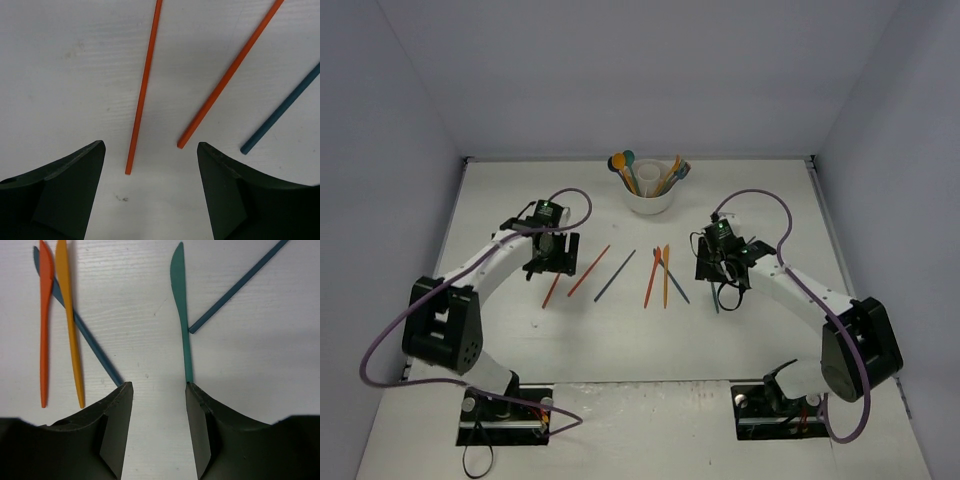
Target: Sort the eating utensils into containers
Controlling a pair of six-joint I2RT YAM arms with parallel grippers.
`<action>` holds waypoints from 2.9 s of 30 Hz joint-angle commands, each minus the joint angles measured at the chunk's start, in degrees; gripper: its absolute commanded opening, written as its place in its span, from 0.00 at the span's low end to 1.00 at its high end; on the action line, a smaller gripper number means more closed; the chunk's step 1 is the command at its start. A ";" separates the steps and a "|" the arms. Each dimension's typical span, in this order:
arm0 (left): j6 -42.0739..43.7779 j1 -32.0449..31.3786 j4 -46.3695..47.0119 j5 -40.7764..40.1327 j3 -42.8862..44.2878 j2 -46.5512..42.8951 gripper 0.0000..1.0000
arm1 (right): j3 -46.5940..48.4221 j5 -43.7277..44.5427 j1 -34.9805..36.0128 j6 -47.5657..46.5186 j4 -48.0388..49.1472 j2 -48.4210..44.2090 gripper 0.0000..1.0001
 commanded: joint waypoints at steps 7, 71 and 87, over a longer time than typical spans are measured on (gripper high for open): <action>7.13 2.12 -7.98 0.55 15.79 15.50 0.59 | 2.40 2.55 0.05 -1.83 -2.60 -8.42 0.45; 1.34 1.07 1.35 7.68 35.75 13.05 0.00 | 2.30 3.49 -1.77 -7.66 -3.17 -15.31 0.47; -4.11 -10.23 47.30 6.72 50.10 23.62 0.00 | 3.58 2.45 -2.15 -13.62 -3.19 -21.67 0.48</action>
